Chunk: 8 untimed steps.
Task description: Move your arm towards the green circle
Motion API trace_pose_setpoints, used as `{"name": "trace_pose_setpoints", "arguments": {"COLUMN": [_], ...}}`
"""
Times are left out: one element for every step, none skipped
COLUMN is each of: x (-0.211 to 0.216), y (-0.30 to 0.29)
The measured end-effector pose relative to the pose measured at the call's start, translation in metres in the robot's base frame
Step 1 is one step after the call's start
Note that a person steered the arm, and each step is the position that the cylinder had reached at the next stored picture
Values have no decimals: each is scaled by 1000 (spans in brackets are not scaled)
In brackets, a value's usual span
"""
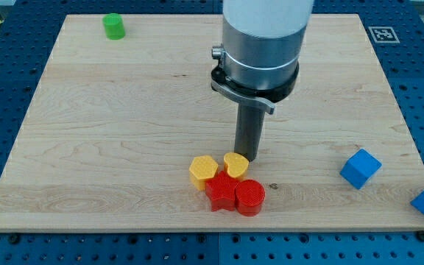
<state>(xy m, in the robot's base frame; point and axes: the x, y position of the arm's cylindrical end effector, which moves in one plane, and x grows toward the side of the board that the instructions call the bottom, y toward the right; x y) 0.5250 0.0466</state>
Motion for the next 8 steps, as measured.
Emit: {"name": "trace_pose_setpoints", "arguments": {"x": [0,0,0,0,-30,-84,-128,-161], "y": [11,19,30,30,25,-2,-46,-103]}}
